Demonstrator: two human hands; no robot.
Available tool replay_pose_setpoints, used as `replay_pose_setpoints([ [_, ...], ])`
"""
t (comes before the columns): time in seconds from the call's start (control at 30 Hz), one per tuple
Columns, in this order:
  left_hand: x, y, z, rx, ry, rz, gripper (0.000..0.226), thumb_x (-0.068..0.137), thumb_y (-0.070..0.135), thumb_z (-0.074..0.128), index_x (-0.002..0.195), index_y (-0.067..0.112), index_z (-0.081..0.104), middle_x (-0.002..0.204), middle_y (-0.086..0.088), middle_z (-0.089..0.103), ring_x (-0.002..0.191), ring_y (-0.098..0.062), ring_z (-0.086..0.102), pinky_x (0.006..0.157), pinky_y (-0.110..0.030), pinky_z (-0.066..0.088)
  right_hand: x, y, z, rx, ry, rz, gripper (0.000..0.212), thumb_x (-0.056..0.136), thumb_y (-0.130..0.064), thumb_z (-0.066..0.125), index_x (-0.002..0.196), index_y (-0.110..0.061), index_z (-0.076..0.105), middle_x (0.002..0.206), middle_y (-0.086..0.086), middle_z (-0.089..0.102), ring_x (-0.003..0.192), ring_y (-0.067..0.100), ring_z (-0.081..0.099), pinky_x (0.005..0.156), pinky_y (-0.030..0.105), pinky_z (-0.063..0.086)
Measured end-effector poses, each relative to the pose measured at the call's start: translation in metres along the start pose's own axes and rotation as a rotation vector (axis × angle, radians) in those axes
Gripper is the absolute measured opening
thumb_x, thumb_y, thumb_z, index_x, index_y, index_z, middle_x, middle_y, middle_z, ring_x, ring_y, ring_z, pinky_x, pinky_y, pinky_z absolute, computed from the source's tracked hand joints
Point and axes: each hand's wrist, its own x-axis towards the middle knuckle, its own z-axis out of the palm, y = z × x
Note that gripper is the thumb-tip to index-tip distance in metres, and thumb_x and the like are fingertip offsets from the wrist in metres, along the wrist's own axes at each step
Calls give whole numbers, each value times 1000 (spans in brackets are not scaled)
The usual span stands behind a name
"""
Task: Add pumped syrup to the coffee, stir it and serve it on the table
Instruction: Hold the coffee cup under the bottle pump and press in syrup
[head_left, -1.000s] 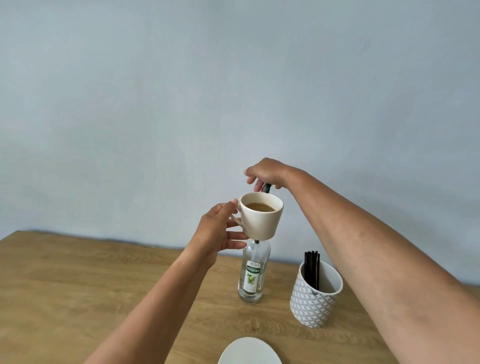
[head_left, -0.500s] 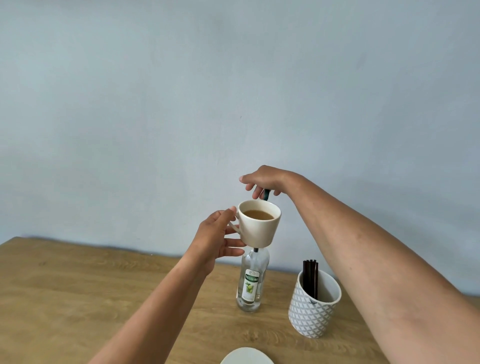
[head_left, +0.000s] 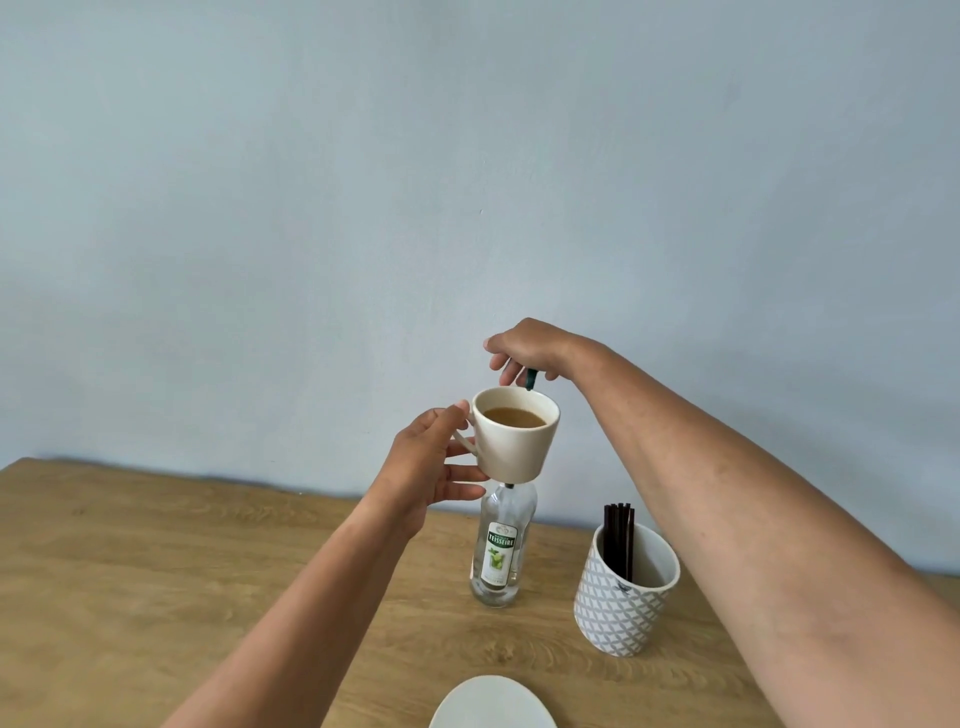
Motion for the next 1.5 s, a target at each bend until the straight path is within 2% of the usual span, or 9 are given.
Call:
replay_pose_setpoints([
  [0.17,-2,2,-1,16,-1,3,30,94,45,59,90,15,62,88,-12,70,68,-31,73,52,-33,57,-3,-1,-6,-30,-28,-18,47,88,-56,48,108,-19,68,99,0,75,98,22,65,92,46,43],
  [0.43,-5,4,0,8,-10,4,30,95,44,60,90,15,62,86,-12,70,67,-31,72,51,-33,58,-6,-6,-10,-26,-25,-37,49,90,-56,48,113,-18,67,100,1,76,103,23,65,94,46,44],
  [0.93,2,-5,-2,-12,-15,5,29,93,46,61,86,18,64,88,-13,72,73,-34,73,53,-34,58,3,4,6,78,40,-20,35,87,-46,50,97,-18,69,86,1,76,87,21,66,71,36,41],
  [1.13,-2,1,-1,3,-5,7,29,92,46,62,87,18,64,91,-14,71,73,-34,74,54,-35,58,-6,2,-2,20,2,-32,48,87,-56,50,109,-17,68,100,3,74,100,24,64,91,44,46],
  [1.4,-8,8,0,19,-6,8,29,94,44,60,90,16,63,88,-12,72,73,-33,74,54,-34,59,-12,-5,-12,-21,-20,-35,51,90,-57,50,115,-16,66,104,4,74,103,26,65,97,47,46],
  [1.5,-8,8,-1,-2,-13,5,29,94,44,61,90,15,64,83,-10,73,72,-34,73,53,-34,58,-10,-2,-10,-4,-1,-28,51,89,-58,48,111,-18,68,101,4,74,101,25,65,95,46,47],
])
